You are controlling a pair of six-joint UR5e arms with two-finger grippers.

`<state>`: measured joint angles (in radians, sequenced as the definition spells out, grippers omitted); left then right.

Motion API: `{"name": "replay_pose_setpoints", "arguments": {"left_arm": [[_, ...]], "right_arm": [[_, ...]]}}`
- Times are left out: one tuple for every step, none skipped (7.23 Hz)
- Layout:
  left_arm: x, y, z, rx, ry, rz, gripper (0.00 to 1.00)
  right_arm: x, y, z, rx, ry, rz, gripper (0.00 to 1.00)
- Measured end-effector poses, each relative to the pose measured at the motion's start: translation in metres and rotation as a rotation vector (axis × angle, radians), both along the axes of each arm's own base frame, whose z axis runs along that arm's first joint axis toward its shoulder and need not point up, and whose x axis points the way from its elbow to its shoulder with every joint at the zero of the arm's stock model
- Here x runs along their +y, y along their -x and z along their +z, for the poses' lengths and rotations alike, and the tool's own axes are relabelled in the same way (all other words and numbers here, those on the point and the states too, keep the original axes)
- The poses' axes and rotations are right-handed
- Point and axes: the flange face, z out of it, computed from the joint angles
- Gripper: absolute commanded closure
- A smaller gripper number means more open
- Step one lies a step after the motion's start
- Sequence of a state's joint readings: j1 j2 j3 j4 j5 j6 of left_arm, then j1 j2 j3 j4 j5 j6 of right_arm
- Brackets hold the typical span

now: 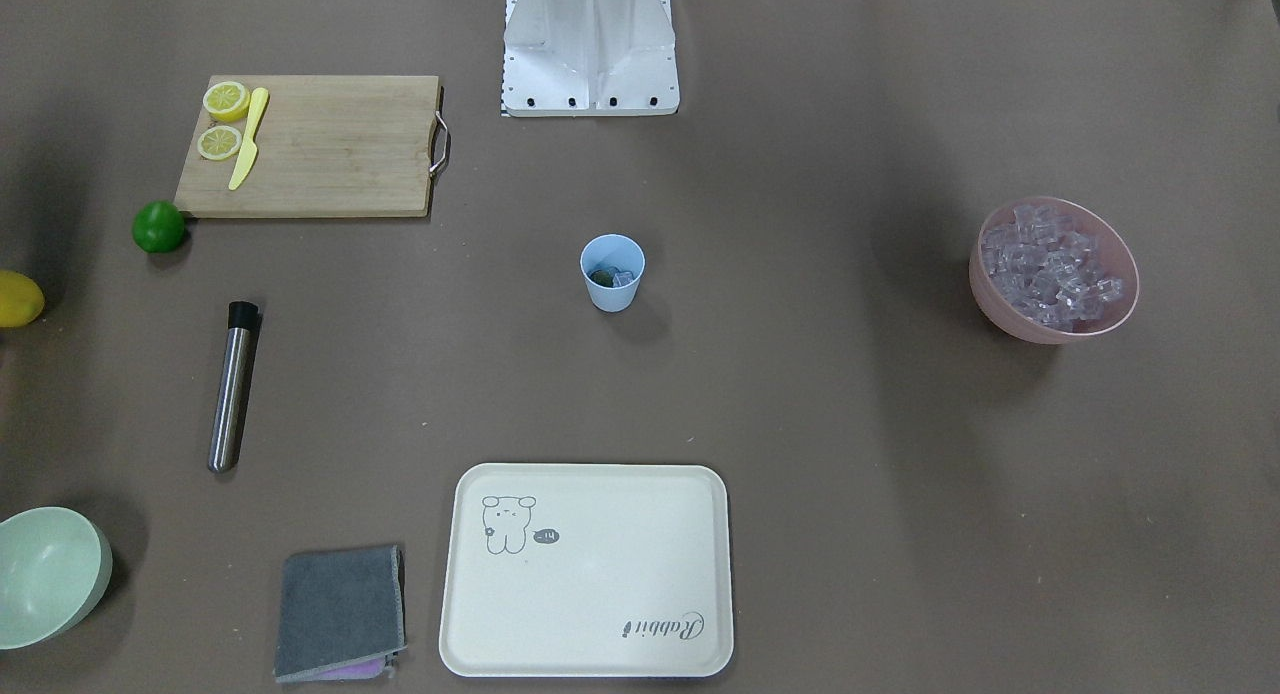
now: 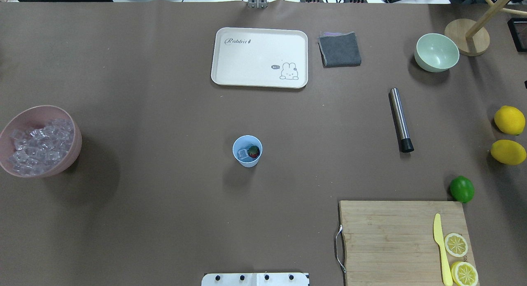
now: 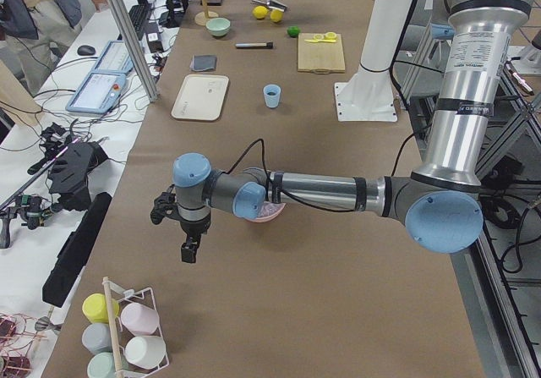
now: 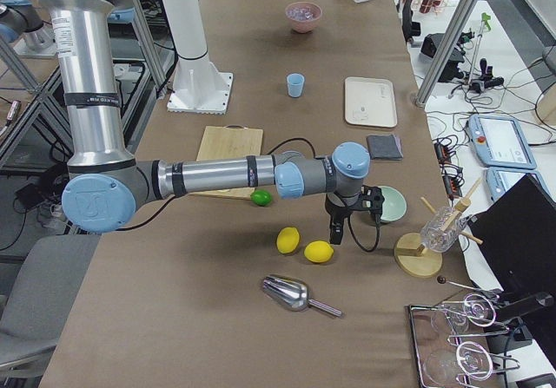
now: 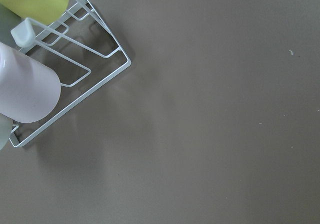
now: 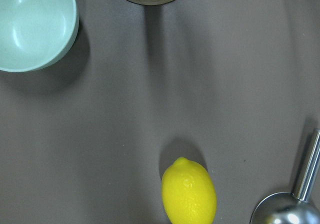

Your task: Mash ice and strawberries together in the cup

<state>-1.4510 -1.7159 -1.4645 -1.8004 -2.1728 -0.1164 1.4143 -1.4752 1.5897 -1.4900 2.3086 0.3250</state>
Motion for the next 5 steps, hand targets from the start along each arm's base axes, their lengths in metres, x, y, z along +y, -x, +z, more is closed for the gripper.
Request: {"name": "replay_pose_setpoints", "arguments": {"left_arm": [[-0.0009,-0.0001,-0.0013,0.000,-0.002,0.000,0.02],[-0.0016,-0.0001,-0.0021,0.000,-0.004,-0.001,0.02],[-0.0014,0.0000,-0.0033,0.000,-0.007,-0.001,0.02],[-0.0010,0.0000,-0.0053,0.001,-0.012,-0.001,0.02],[-0.0016,-0.0002,-0.0074,0.001,-0.015,-0.001,0.02]], "right_arm": [[-0.0003,0.0000,-0.0011,0.000,-0.003,0.000,0.00],[-0.0004,0.0000,-0.0023,-0.001,-0.006,0.000,0.00],[0.0001,-0.0003,-0.0030,-0.001,-0.008,0.001,0.00],[0.0007,-0.0006,-0.0036,-0.001,-0.011,0.000,0.00],[0.0006,-0.0004,-0.0042,-0.001,-0.013,0.000,0.00]]}}
